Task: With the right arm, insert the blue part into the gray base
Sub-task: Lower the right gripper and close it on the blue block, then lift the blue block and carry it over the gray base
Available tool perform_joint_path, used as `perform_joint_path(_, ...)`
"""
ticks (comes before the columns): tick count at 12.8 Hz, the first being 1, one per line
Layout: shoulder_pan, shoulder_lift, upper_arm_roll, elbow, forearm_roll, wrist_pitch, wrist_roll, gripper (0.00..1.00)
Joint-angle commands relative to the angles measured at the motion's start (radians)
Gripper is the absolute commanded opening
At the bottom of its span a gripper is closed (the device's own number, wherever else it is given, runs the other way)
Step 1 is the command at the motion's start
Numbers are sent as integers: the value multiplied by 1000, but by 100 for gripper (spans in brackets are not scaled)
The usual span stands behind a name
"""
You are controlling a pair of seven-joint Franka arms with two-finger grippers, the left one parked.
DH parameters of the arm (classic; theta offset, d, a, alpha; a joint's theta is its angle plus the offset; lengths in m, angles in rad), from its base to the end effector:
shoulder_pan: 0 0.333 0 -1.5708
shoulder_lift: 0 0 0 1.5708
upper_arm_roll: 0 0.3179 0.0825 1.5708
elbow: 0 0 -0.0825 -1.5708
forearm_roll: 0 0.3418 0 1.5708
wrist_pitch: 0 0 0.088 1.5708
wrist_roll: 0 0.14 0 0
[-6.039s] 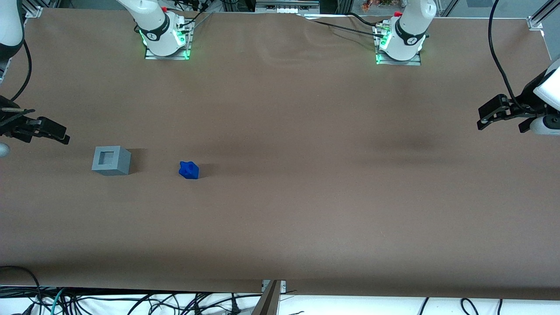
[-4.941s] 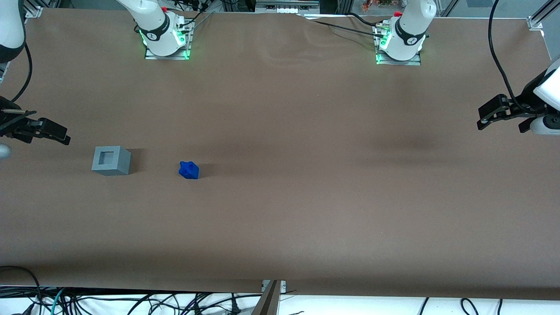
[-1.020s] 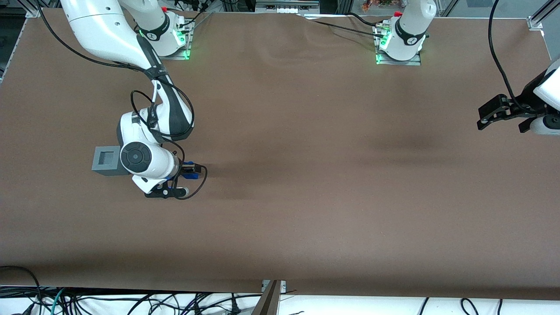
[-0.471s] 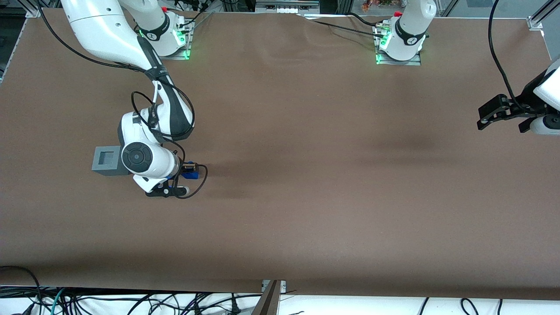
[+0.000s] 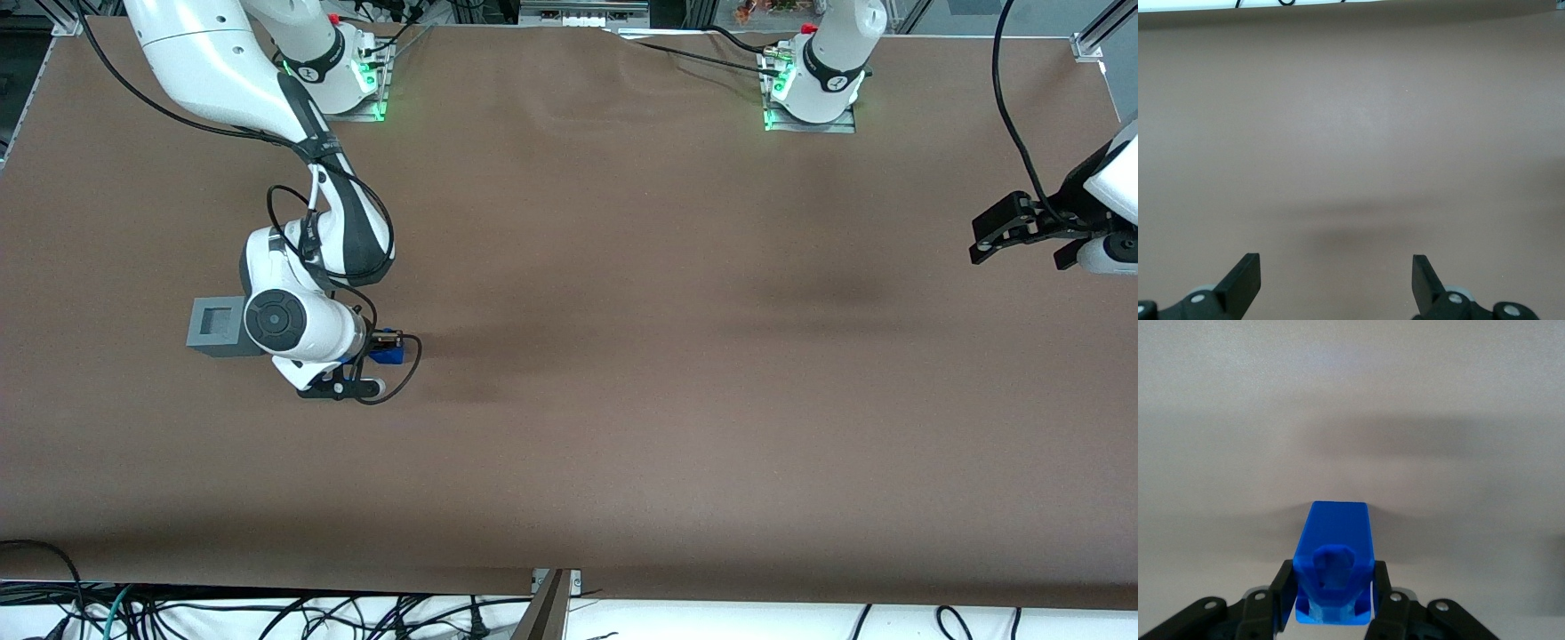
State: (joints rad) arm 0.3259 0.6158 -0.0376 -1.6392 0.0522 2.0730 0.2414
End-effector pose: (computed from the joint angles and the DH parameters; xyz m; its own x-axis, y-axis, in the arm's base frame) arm 0.6014 0.1851 0.2394 0.9835 0.0199 -0.1798 0.0248 -0.9994 0.0250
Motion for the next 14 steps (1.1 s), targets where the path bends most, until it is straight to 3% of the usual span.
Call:
perform_joint_path(1, 4, -30, -1, -22, 14, 4, 7, 41)
perform_joint_path(6, -18, -148, -74, -11, 12, -74, -100, 41)
perform_joint_path(9, -18, -218, -181, -11, 12, -181, -218, 41)
perform_joint_path(14, -18, -257, -375, -31, 14, -220, -440, 41)
